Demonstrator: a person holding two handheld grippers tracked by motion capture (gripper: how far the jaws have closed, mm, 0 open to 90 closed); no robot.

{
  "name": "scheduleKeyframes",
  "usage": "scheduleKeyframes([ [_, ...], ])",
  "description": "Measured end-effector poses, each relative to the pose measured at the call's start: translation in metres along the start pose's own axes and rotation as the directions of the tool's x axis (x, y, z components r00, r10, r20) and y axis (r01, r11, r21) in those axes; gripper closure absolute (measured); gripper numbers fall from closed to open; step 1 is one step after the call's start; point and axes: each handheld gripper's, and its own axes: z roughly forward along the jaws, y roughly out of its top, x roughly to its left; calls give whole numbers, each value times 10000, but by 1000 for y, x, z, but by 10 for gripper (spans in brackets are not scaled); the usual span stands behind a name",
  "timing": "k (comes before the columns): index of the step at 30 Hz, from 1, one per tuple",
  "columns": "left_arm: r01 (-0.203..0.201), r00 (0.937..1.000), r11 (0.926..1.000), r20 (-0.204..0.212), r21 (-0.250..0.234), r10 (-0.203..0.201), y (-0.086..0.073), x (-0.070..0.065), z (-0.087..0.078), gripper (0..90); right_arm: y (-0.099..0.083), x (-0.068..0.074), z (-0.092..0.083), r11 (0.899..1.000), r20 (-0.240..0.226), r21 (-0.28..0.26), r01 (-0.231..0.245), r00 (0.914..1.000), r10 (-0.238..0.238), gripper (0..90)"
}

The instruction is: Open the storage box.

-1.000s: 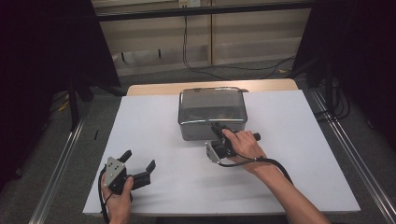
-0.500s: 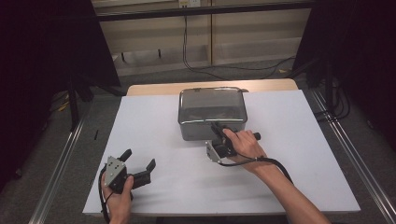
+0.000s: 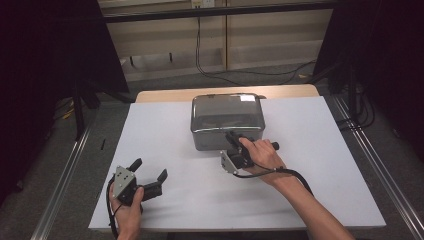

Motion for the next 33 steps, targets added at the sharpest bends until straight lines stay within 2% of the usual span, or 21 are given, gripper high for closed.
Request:
scheduleKeyframes([
  [9,-8,10000,10000,-17,-6,8,0,1,-1,27,5,-1,-1,9997,286,-49,232,9993,-230,824],
  [15,-22,10000,10000,-3,0,22,0,1,0,27,1,-5,1,9999,540,-89,138,9985,-133,803],
  [22,-181,9998,9998,124,73,180,4,-1,4,25,-2,-8,2,9998,543,-122,166,9984,-159,800],
  [27,-486,9982,9987,355,145,481,13,-2,14,19,-2,-12,2,9998,605,-188,120,9981,-109,804],
  [30,-499,9964,9984,701,273,479,17,-2,22,23,-1,-13,2,9997,633,-189,145,9979,-133,807],
  [33,-583,9947,9980,861,252,560,17,-1,32,42,-1,-15,2,9995,720,-265,166,9973,-147,808],
])
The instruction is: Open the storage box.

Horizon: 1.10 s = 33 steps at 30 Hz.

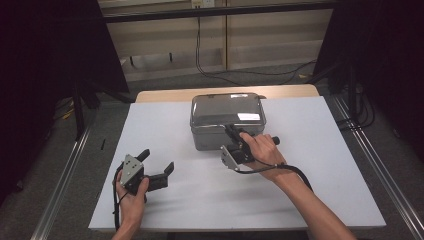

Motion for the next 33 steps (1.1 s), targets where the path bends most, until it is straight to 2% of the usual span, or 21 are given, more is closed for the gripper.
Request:
scheduleKeyframes([
  [3,-70,9998,9999,191,79,68,1,3,9,69,0,-1,-1,10000,21,43,-87,10000,87,809],
  [6,124,9993,9999,355,18,-125,4,6,17,80,0,-1,0,10000,23,30,-83,10000,83,809],
  [8,-31,9991,10000,433,4,31,8,9,22,80,0,-1,0,9999,21,34,-99,9999,99,809],
  [10,36,9986,10000,519,-47,-33,12,10,26,79,0,-2,0,9999,33,0,-121,9999,121,809],
  [11,-52,9988,10000,490,-44,54,15,11,29,79,0,-2,0,9999,40,-8,-112,9999,112,809],
  [14,-12,9961,9998,886,-177,27,20,12,37,48,0,-3,0,9999,60,8,-138,9999,138,809],
  [15,-67,9940,9995,1088,-296,99,22,12,40,48,0,-3,0,9999,75,7,-157,9998,157,809],
  [17,-354,9928,9988,1131,-336,390,25,11,46,40,0,-3,0,9998,79,-2,-181,9998,181,809],
  [19,-564,9869,9968,1480,-558,641,26,10,51,40,0,-4,0,9999,74,-14,-158,9998,158,809],
  [22,-998,9823,9930,1526,-639,1085,30,8,58,68,0,-5,0,9998,117,-5,-210,9997,210,810],
  [28,-1317,9764,9875,1609,-861,1442,39,9,69,72,0,-7,0,9998,149,-3,-209,9997,209,810],
  [31,-1320,9742,9860,1702,-1022,1481,41,9,75,76,1,-8,0,9997,146,-10,-230,9996,230,811],
  [33,-1459,9719,9824,1685,-1165,1643,41,10,79,91,0,-8,0,9997,155,16,-244,9996,244,810],
])
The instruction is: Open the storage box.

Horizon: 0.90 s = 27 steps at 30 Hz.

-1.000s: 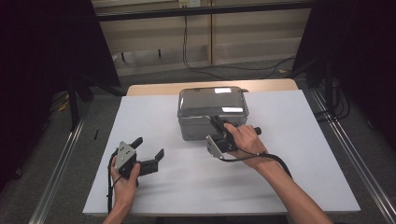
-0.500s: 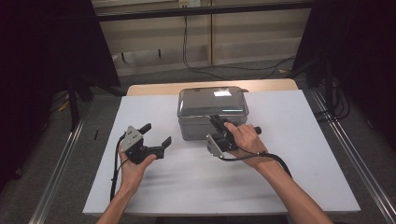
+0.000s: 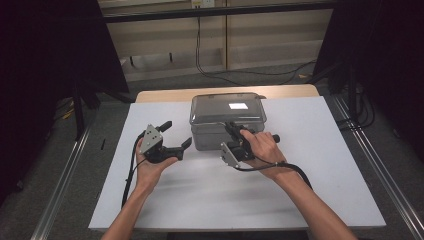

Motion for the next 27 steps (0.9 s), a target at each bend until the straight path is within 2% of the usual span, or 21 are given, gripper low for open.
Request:
scheduleKeyframes([
  [4,39,10000,9998,17,178,-39,0,5,9,100,0,0,0,10000,-4,10,-12,10000,12,810],
  [7,-210,9997,9998,-148,32,211,1,9,16,111,1,-2,1,10000,-7,3,-6,10000,6,810],
  [10,-346,9993,9990,-160,285,351,1,12,23,109,1,-3,1,10000,3,13,-47,10000,47,810],
  [14,-308,9992,9994,-233,153,311,-1,15,32,137,0,-4,0,10000,-1,34,-61,10000,61,810],
  [16,-239,9994,9994,-243,249,245,-1,16,36,133,1,-5,1,10000,9,14,-24,10000,24,810],
  [17,-330,9991,9990,-243,291,337,-1,17,37,132,1,-5,1,10000,10,1,13,10000,-13,811],
  [21,-167,9993,9997,-319,199,173,1,20,41,142,1,-7,1,10000,27,16,-1,10000,0,811],
  [24,-346,9989,9992,-301,179,352,3,19,45,165,1,-7,1,10000,36,-1,-23,10000,23,812],
  [27,-676,9976,9976,-153,147,678,5,18,49,224,1,-7,1,10000,23,30,-20,10000,20,811],
])
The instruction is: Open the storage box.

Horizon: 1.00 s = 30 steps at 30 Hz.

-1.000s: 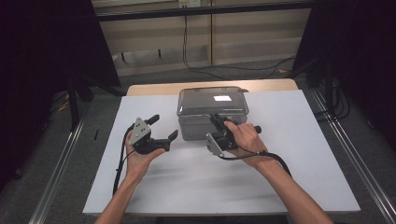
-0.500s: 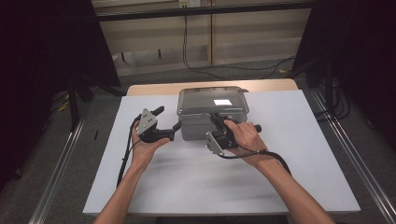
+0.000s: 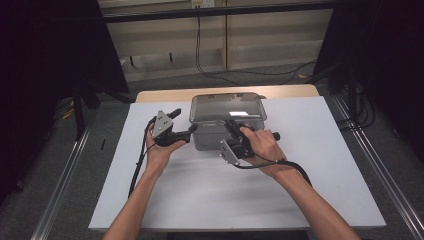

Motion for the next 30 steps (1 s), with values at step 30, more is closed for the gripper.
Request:
scheduleKeyframes([
  [30,-1006,9948,9939,127,-456,1012,1,2,14,549,-2,-1,2,9989,-13,-21,-462,9989,462,699],
])
